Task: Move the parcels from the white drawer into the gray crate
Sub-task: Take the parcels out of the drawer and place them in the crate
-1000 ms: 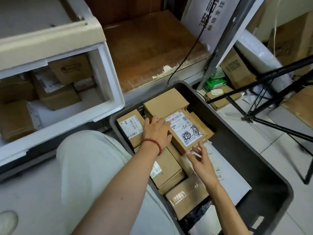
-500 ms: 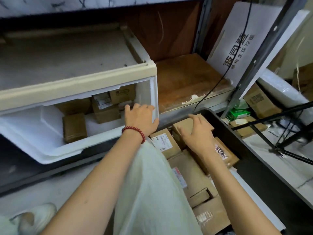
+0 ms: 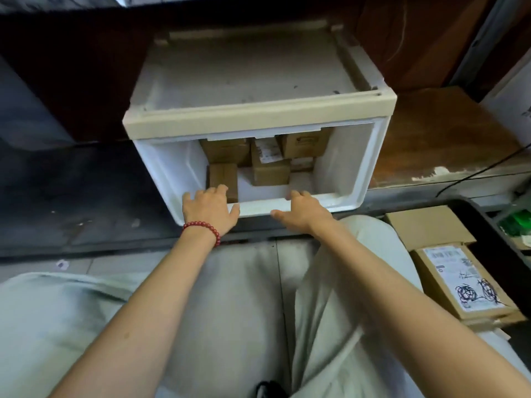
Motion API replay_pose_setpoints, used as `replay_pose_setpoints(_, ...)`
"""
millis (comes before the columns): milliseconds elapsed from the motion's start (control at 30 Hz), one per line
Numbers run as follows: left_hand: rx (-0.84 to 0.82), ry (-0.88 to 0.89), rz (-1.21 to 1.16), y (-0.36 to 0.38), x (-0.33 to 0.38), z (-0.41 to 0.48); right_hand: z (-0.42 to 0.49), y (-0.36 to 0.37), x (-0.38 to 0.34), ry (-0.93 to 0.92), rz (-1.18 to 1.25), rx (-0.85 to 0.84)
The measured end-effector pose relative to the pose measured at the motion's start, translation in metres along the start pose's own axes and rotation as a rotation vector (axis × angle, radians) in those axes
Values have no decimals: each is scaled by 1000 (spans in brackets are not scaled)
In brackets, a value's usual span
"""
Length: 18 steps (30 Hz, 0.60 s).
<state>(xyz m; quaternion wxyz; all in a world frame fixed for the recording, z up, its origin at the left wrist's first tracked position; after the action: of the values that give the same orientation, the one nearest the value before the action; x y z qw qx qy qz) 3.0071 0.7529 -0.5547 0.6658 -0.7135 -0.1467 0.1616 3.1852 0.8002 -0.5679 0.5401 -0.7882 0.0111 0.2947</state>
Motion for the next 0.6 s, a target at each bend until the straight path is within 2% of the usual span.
replay_pose_setpoints(100, -30, -29, -17, 16, -21, 18, 25, 16, -2, 16, 5, -68)
replay_pose_setpoints(300, -82, -92, -110, 36, -7, 59, 83, 29, -9, -91, -11, -41)
replay_pose_setpoints(500, -111, -158, 1, 59, -1, 106, 135, 55, 3, -39, 0, -50)
replay_pose_setpoints(600, -184, -252, -60, 80, -3, 130, 155, 68, 4, -34, 2, -52)
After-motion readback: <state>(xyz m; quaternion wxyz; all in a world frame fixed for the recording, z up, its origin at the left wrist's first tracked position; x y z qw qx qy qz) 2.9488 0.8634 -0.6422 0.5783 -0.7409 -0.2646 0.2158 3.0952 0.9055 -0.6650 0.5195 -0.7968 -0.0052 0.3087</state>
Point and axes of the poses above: each hand's wrist, its own z-axis towards the middle knuckle, its own y-axis out of the palm, x = y × z, the point moved 2 cm from there along z, towards the middle knuckle, and after that the axes turned 10 degrees about -y, right-handed, at the moved point
